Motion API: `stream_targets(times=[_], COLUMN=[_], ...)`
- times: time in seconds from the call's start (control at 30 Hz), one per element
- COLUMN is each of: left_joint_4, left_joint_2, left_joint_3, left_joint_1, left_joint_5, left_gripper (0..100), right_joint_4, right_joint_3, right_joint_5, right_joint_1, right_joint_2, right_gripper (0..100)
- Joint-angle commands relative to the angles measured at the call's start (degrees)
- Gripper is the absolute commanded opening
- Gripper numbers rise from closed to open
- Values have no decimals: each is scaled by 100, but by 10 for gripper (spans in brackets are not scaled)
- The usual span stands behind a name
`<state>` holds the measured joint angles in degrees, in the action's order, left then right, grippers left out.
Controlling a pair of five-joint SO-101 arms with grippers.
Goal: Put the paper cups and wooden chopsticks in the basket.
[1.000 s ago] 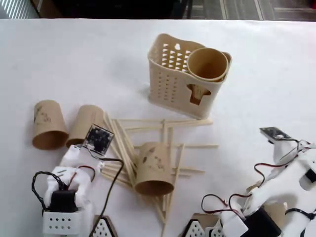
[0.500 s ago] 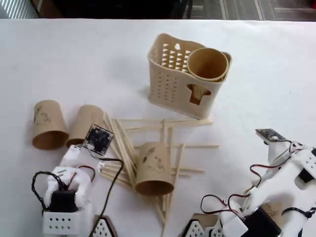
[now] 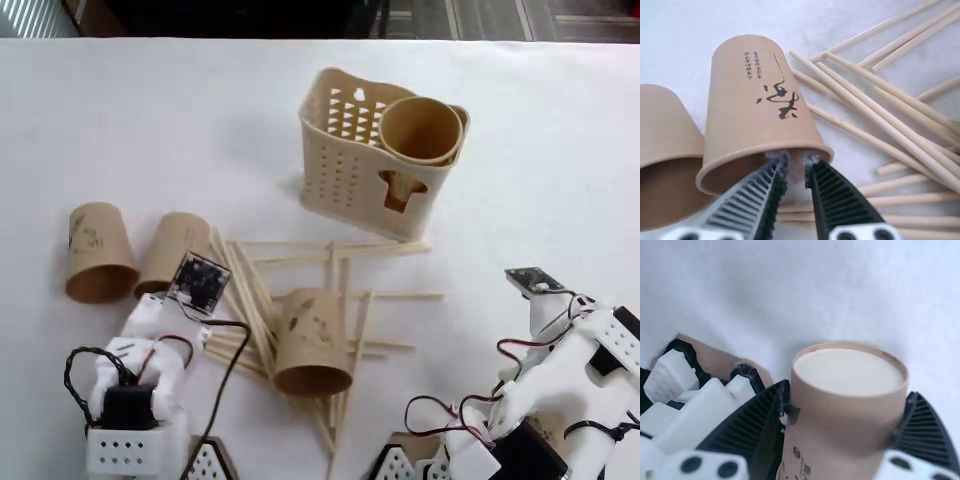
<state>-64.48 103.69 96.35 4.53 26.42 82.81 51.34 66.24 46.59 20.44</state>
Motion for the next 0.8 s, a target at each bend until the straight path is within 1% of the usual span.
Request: stream_targets(times=[0.0, 0.07, 0.17, 0.3, 0.47, 0.53, 0.6, 0.7, 0.77], left_joint_4=[70, 70, 70, 70, 70, 70, 70, 70, 70], left_joint_2=[48, 48, 48, 48, 48, 48, 48, 48, 48], left_joint_3=[-26, -26, -26, -26, -26, -26, -26, -26, -26], left_joint_1=[-48, -48, -48, -48, -48, -48, -48, -48, -48], left_joint_5=[53, 53, 53, 53, 53, 53, 53, 53, 53], left_gripper=[79, 79, 79, 79, 79, 79, 79, 79, 79], right_joint_4=[-233, -251, -233, -154, 620, 884, 980, 840, 567], right_joint_3=[202, 211, 158, -378, -1495, -1996, -2391, -2831, -2963], right_joint_5=[-35, -44, -53, -62, -70, -88, -440, -1468, -2101], right_joint_1=[-233, -312, -347, -312, -365, -549, -699, -1059, -1358], right_joint_2=[-22, -4, 40, 40, 40, 40, 40, 40, 40], right_gripper=[231, 211, 211, 211, 212, 212, 212, 212, 212])
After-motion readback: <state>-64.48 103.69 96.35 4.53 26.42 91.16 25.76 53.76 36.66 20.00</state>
